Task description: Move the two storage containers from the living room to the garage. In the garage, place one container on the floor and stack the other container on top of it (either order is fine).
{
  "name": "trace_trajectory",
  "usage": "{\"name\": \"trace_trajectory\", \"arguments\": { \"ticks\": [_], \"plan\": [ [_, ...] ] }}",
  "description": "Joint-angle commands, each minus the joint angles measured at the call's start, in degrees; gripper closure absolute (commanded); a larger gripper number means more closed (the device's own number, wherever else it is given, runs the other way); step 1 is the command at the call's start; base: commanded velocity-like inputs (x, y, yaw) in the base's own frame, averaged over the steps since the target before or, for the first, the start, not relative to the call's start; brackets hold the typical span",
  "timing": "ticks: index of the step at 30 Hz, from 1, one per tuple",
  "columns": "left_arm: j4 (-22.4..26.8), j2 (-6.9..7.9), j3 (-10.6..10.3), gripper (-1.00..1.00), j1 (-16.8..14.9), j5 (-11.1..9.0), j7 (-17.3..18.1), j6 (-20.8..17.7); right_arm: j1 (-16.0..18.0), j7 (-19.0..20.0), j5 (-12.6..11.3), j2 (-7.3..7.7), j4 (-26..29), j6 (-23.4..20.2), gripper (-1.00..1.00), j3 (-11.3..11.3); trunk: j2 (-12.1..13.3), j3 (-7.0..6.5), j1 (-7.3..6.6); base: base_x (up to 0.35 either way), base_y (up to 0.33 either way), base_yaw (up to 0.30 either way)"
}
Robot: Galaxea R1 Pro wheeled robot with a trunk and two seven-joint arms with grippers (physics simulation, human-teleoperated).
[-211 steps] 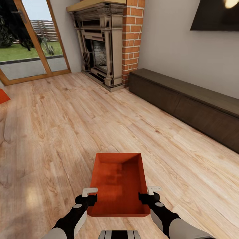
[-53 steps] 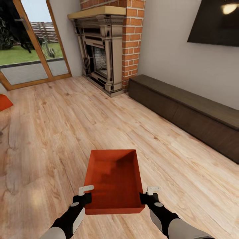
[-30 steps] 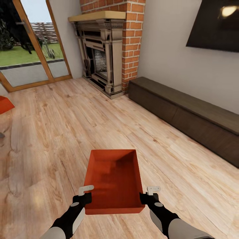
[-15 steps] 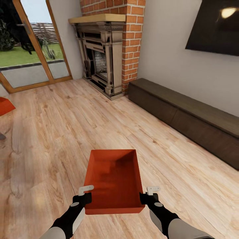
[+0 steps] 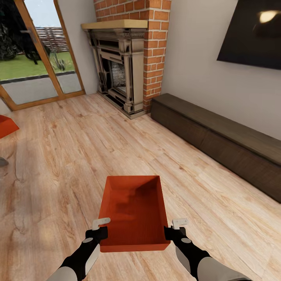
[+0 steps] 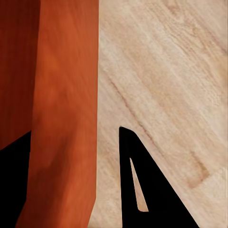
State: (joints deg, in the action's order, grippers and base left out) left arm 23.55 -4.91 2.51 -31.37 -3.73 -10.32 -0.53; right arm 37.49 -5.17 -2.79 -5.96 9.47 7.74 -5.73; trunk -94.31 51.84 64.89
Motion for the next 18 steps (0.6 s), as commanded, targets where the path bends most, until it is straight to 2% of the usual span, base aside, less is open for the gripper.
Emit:
{"name": "trace_trajectory", "arguments": {
  "ticks": [1,18],
  "plan": [
    [0.1,-0.01,0.43,1.0,-0.01,0.04,-0.3,-0.08,0.04,-0.46,-0.29,0.02,-0.07,0.23,1.0,-0.16,0.4,-0.15,-0.23,0.0,0.0,0.0],
    [0.1,-0.01,0.44,1.0,-0.01,0.04,-0.31,-0.08,0.04,-0.34,-0.03,-0.18,-0.55,0.31,1.0,-0.31,7.22,-3.2,-3.96,0.0,0.0,0.0]
  ]
}}
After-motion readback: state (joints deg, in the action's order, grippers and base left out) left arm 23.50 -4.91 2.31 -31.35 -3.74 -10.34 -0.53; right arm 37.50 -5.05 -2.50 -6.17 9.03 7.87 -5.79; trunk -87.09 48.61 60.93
